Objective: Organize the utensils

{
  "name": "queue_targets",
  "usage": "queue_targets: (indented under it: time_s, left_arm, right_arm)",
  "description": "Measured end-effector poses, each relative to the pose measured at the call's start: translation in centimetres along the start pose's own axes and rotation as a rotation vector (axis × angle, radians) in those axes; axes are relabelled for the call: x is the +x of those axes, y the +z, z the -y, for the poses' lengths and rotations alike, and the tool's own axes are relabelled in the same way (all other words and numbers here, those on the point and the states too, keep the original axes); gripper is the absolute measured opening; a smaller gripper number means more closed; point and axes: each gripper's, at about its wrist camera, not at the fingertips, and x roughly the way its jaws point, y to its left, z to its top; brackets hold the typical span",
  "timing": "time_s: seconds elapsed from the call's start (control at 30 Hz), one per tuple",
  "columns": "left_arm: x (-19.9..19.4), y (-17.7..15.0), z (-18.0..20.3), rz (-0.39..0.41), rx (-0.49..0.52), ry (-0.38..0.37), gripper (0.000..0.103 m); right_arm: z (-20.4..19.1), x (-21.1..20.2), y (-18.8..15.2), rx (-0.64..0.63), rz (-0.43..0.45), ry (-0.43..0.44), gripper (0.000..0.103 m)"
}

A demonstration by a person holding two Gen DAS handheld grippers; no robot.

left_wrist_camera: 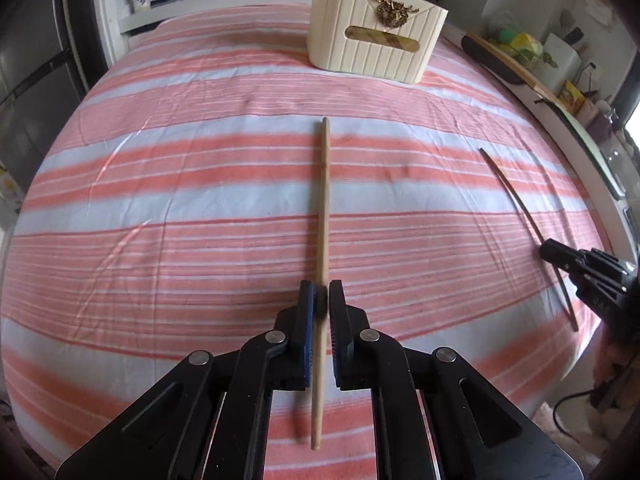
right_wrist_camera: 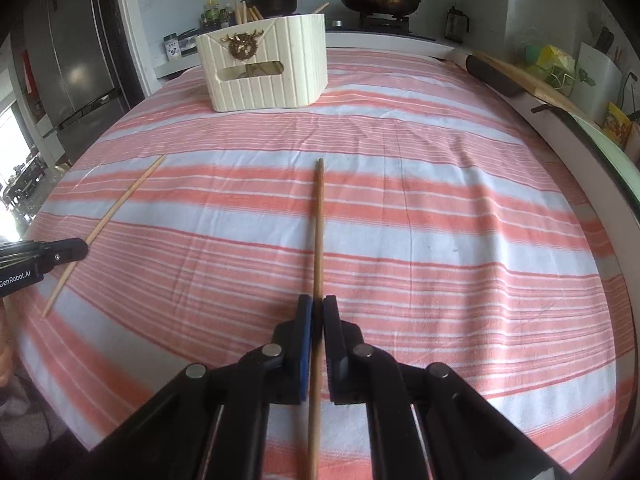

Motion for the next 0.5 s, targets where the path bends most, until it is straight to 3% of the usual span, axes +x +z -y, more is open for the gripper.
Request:
queue_targets:
  time_s: [0.07, 0.1, 0.17, 0.3, 0.5]
  left_arm:
    - [-0.4, 0.4, -0.7, 0.001, -0.015, -0.028, 0.057]
    - [-0.6, 0.7, -1.1, 0.008, -0.02, -0.039, 0.063]
    - [-0.3, 1.9, -1.2, -0.009, 0.005, -0.051, 0.065]
    - [1.5, 4.5, -0.9, -0.076, 0.094, -0.058, 0.065]
    - [5.6, 8.8, 0.4, -0.164, 0.221, 0.055, 0.053]
  right_arm:
    - [-0.4, -0.1, 0.2, -0.024, -0.029, 0.029, 0.014]
    - [-0.4, -0.1, 0.5, -0.031, -0.047, 0.051, 0.029]
    - [0.0, 0.0, 1.1, -0.032, -0.082, 0.097, 0.047]
    - [1.0, 1.5, 2.6, -0.054, -0.214, 0.157, 0.047]
    - [0.4, 4.3, 6.4, -0.105, -0.332, 0.152, 0.047]
